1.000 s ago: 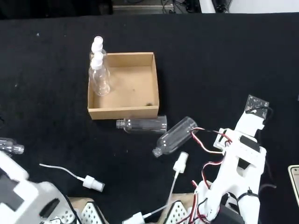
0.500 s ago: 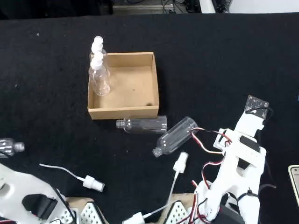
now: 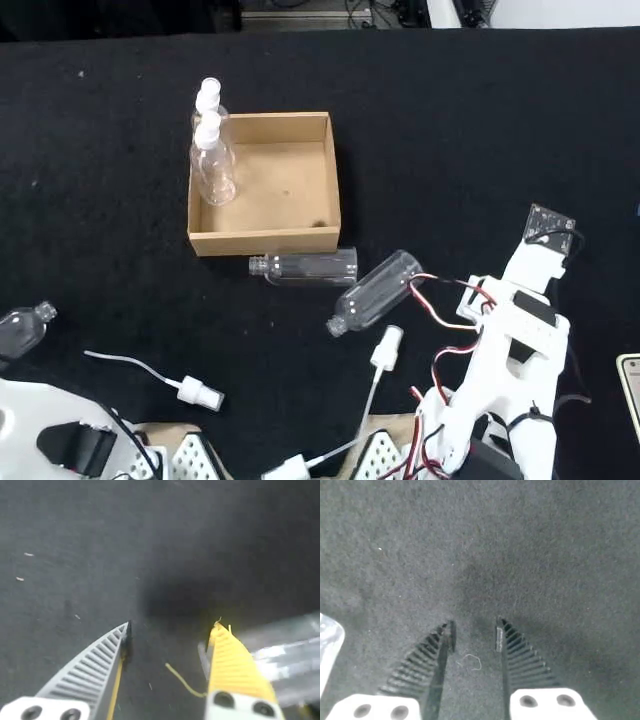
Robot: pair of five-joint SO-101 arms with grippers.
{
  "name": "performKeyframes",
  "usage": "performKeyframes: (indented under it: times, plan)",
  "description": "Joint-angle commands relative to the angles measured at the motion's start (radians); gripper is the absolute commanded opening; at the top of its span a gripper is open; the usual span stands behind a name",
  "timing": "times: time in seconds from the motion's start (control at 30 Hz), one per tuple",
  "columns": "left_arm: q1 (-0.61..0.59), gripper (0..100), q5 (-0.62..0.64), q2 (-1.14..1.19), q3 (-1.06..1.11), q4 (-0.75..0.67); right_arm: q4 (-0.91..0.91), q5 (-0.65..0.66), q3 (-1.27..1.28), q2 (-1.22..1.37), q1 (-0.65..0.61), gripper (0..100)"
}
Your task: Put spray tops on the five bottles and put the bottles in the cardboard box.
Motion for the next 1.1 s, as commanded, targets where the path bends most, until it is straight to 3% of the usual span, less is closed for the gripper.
performKeyframes:
  times: [0.0, 0.23, 0.57, 0.77, 1.07]
  plan:
    - [0.012, 23, -0.061, -0.052, -0.208, 0.213, -0.021, 0.009, -0.004, -0.008, -0.017, 10.6]
    - [0.094, 23, -0.114, -0.094, -0.414, 0.433, -0.021, 0.009, -0.004, -0.008, -0.017, 10.6]
    - [0.232, 23, -0.330, -0.219, -0.170, 0.422, -0.021, 0.009, -0.004, -0.005, -0.017, 10.6]
    - [0.303, 23, -0.574, -0.247, -0.062, 0.417, -0.021, 0.009, -0.004, -0.004, -0.017, 10.6]
    - [0.318, 27, -0.546, -0.229, 0.110, 0.094, -0.021, 0.009, -0.004, -0.004, -0.017, 10.6]
